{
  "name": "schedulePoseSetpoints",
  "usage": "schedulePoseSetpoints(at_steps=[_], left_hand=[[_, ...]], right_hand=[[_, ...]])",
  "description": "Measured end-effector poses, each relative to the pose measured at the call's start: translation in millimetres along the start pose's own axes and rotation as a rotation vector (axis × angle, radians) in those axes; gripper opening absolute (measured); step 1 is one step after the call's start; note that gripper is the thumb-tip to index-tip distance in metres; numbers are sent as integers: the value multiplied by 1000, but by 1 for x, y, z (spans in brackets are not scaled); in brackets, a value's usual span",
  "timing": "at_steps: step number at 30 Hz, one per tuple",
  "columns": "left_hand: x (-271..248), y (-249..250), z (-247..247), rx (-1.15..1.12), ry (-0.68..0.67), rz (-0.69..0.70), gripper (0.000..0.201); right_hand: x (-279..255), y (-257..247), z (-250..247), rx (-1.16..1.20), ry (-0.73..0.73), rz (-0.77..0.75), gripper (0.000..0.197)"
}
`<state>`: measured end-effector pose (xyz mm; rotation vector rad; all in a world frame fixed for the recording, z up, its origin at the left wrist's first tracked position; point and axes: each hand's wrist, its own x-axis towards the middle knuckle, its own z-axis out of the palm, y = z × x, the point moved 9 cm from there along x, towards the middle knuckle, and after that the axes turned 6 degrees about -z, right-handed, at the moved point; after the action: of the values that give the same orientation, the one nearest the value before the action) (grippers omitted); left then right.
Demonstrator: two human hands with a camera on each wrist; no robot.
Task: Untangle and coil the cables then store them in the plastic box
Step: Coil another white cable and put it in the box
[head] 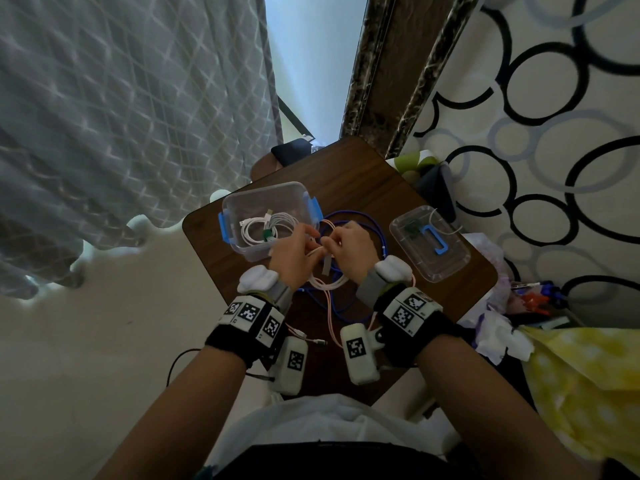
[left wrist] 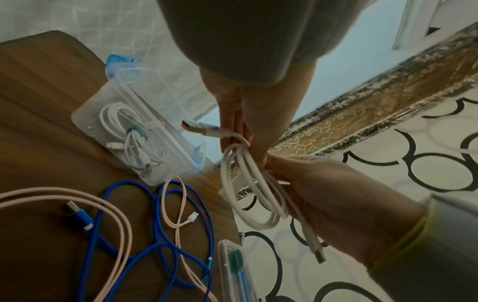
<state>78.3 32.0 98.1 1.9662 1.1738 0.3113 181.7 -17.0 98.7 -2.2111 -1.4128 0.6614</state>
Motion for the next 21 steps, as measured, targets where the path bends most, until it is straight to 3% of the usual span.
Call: schedulePoseSetpoints(at_steps=[5,11,17,21], left_hand=[[7,0,0,91,-19,46,27],[9,-13,-10,1,-9,19,30],[29,-71,-38,-198,-54,-208,25],[43,-99,-42,-334,-148,-329,22]], right_hand=[[14,2,19,5,-201,7,24],[30,-7,30,124,-213,-60,20],[49,-33,64,571,-382,-80,14],[60,-58,74,328,-446,-310,29]])
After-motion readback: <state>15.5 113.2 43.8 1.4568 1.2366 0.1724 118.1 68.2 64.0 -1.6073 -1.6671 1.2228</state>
